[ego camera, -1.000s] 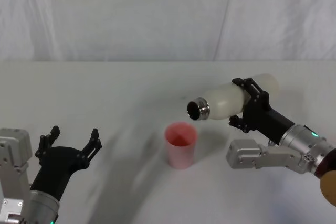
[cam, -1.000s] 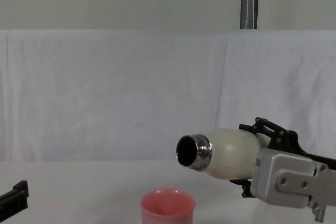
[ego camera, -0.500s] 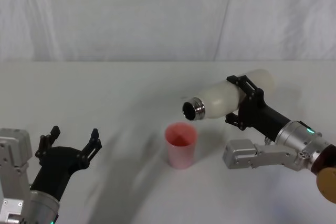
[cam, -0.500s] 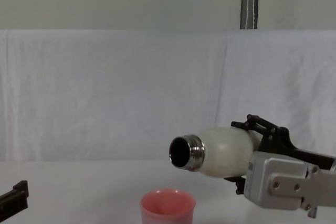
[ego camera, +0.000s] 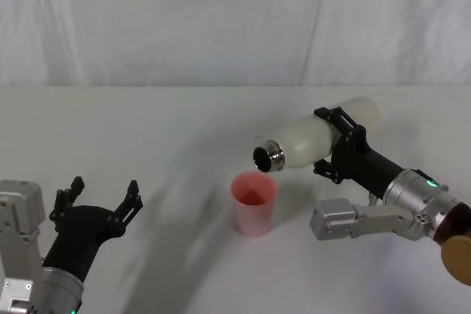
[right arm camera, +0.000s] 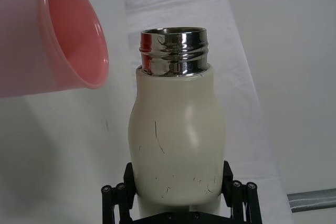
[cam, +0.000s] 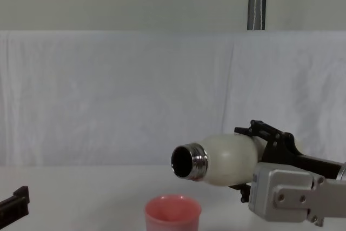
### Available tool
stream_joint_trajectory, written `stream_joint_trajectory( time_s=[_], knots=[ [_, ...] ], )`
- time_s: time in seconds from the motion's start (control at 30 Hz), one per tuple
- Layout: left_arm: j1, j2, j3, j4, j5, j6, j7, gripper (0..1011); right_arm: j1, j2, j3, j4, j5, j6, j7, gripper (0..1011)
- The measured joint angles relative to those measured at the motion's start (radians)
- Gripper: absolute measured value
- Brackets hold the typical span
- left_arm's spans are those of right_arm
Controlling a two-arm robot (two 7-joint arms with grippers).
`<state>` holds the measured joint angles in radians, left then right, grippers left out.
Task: Grasp the thermos with one hand and pour water into the cup lid.
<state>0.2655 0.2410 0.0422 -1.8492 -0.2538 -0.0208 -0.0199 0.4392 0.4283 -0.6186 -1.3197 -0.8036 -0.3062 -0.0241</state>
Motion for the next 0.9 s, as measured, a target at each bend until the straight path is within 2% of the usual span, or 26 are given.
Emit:
stream_joint_trajectory(
  time_s=[0.9],
  knots=[
    [0.000,0.000,0.000,0.000,0.000,0.000,0.000,1001,0.030,0.006,-0.031,0.029,-0.033,-0.006,-0.023,959]
  ],
)
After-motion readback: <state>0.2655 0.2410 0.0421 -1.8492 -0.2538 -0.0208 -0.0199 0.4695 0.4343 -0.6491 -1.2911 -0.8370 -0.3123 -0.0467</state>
